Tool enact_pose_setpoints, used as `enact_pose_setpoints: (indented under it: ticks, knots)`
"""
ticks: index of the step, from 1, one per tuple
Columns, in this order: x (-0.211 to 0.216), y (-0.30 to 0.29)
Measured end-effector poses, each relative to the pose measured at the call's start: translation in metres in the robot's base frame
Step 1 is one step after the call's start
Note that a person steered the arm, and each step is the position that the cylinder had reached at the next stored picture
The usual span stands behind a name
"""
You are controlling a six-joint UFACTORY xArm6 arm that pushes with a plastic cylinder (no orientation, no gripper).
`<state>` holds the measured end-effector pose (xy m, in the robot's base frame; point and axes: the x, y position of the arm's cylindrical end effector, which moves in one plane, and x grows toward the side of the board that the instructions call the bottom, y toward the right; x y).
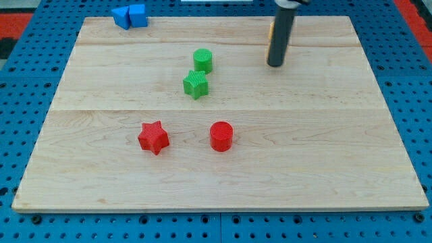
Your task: Push the green circle into the green star
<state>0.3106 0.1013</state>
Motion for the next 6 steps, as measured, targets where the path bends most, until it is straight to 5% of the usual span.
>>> enact_pose_setpoints:
  ticks: [1, 3, 4, 5, 6]
  knots:
    - [-0.023, 0.0]
    - [-0.032, -0.109]
    - [0.023, -0.113]
    - [0.022, -0.12]
    - [0.045, -0.053]
